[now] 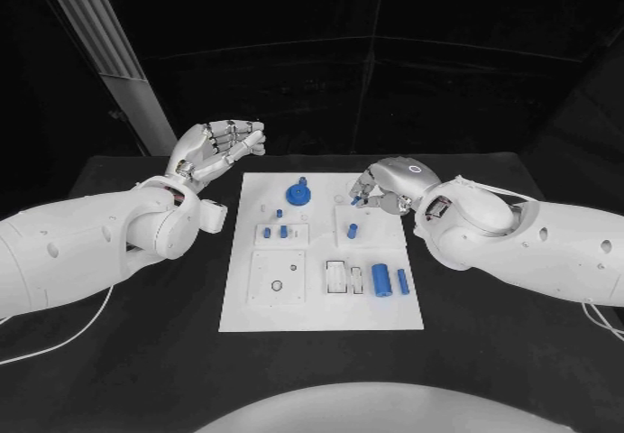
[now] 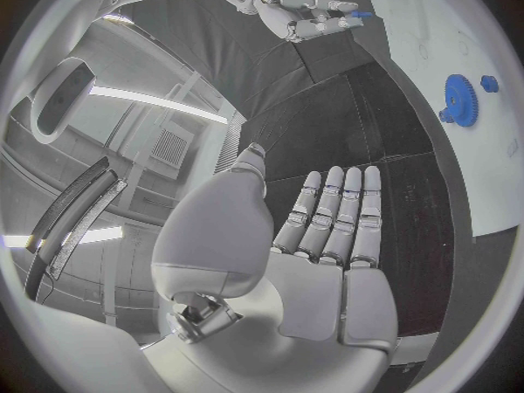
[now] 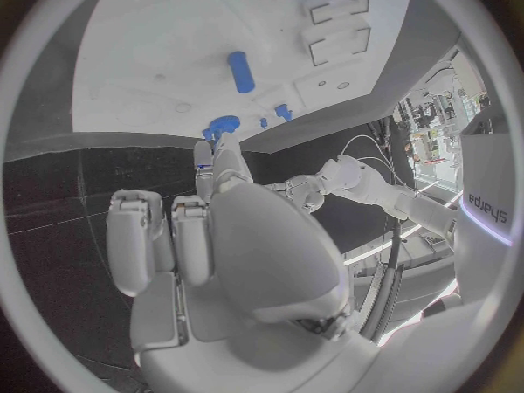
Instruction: Assemble the parts on the task board
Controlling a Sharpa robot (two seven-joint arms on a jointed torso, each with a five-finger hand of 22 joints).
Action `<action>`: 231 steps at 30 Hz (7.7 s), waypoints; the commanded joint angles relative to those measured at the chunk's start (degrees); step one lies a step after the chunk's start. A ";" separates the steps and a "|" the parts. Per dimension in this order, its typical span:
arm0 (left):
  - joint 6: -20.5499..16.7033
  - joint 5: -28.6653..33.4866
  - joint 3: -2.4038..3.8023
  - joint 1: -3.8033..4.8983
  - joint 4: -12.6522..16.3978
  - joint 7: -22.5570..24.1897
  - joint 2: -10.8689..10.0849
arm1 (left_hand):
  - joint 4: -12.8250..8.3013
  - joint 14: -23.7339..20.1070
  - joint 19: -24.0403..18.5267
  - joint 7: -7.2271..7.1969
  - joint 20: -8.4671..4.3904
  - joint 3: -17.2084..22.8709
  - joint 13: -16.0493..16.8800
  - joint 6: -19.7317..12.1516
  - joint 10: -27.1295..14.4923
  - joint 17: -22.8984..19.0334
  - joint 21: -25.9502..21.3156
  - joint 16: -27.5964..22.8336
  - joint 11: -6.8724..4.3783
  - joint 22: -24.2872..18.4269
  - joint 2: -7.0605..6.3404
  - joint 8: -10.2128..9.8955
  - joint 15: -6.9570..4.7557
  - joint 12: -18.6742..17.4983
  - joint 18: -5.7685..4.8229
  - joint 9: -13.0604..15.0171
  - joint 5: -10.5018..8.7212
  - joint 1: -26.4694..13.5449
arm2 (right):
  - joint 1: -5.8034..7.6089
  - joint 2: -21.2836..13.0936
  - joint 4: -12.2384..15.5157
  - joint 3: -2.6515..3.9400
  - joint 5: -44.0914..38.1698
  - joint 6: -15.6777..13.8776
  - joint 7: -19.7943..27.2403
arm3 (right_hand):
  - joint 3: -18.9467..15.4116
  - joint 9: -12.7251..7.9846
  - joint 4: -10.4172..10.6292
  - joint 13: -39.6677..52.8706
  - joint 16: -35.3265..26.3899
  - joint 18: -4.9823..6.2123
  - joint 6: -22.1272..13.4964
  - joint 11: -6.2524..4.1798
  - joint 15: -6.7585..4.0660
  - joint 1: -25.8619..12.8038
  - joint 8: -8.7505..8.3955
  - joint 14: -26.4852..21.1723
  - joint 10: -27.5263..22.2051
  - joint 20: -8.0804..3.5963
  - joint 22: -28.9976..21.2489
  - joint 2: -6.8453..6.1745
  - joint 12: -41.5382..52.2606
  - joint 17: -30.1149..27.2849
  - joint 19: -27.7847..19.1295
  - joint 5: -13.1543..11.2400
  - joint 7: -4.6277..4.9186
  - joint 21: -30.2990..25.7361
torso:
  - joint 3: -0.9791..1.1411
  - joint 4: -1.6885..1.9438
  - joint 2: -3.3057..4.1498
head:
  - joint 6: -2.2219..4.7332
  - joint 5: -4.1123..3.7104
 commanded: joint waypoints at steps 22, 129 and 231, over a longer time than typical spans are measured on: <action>0.95 0.16 0.03 -0.34 -1.59 8.69 1.05 | -0.07 -0.59 0.31 4.76 0.00 -0.07 -0.15 -0.79 -0.81 -0.56 -0.45 0.67 0.08 -0.22 0.90 0.58 -0.02 0.71 -0.32 0.01 0.11 -0.19 | 0.06 10.20 0.44 -0.03 0.11 8.54 3.95 | 0.55 -0.10 0.47 -0.09 0.28 0.19 -0.05 0.51 0.66 0.91 -0.25 5.51 0.33 0.58 14.17 -0.21 -0.91 12.17 4.78 0.07 0.89 -0.03 | -0.06 0.07 0.08 | -2.28 5.09; 1.33 0.16 0.03 -0.61 -1.44 8.57 0.69 | -0.11 -0.89 0.29 4.82 0.00 -0.27 -0.23 -1.19 -1.24 -1.26 -0.63 1.21 0.13 -0.44 1.40 1.08 0.04 1.37 -0.38 -0.03 0.10 -0.14 | -3.33 13.36 0.06 -0.60 -5.30 8.08 4.37 | 0.65 -0.31 0.86 0.44 -2.27 1.35 -10.22 4.20 3.64 -11.24 -2.96 4.31 -10.48 3.52 12.36 -8.05 -0.33 6.96 2.50 0.06 4.92 -4.78 | 0.05 -0.16 -0.07 | -3.88 4.86; 1.20 0.17 0.03 -1.23 -2.10 8.12 0.60 | -0.12 -1.08 0.28 4.83 0.00 -0.48 -0.26 -1.43 -1.46 -1.76 -0.74 1.63 0.15 -0.58 1.64 1.48 0.07 1.88 -0.42 -0.04 0.09 -0.07 | -1.11 4.31 -0.69 -0.67 -1.76 16.38 -7.61 | 13.00 0.26 0.75 -0.14 -3.37 1.22 -3.61 0.80 0.85 -9.02 0.37 3.90 -4.70 1.10 12.55 -6.82 4.55 2.49 2.99 0.02 1.20 -4.19 | -0.02 -0.07 -0.15 | -2.86 2.25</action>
